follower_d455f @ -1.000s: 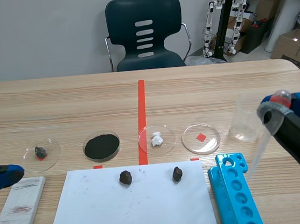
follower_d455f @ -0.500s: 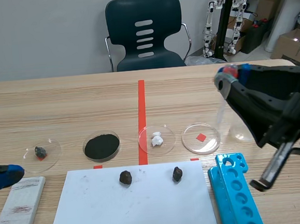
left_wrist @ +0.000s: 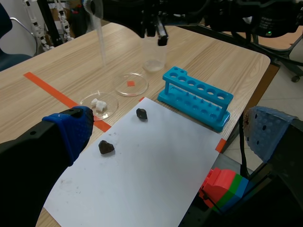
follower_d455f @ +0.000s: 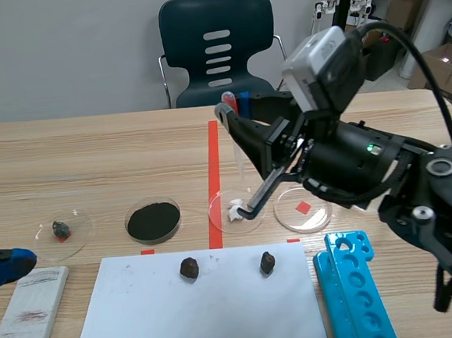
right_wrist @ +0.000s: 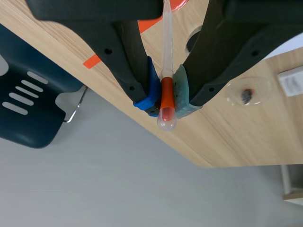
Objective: Squeeze the dropper onto the mineral
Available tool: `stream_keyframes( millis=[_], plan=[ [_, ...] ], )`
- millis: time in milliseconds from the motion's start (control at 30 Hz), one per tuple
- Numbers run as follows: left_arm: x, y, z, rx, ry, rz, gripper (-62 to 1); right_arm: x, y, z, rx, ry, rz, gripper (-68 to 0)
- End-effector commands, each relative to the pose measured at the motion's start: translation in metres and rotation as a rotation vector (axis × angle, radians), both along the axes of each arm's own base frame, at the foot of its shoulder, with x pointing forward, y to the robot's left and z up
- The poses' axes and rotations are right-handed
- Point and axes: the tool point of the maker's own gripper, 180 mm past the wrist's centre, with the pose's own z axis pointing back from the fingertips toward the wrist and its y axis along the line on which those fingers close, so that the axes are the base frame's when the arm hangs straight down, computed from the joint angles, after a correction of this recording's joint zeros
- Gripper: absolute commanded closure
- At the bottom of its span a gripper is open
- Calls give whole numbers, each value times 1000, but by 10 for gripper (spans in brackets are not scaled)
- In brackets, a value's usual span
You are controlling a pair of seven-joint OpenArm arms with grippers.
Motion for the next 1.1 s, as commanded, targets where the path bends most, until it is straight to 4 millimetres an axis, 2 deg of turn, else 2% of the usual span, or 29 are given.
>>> stream_keyframes(
  millis=[0,200,433,1067],
  plan=[
    [-1,-2,5,-32,-2,8,-623,8,1,7,23,-26,-17,-51],
    [-1,-2,5,-32,-2,8,-623,28,15,-12,18,-11,-39,-51],
    [-1,-2,5,-32,-2,8,-623,33,19,-17,52,-35,-31,-51],
    [-1,-2,5,-32,-2,8,-623,44,8,-39,78,-21,-95,-51]
  ],
)
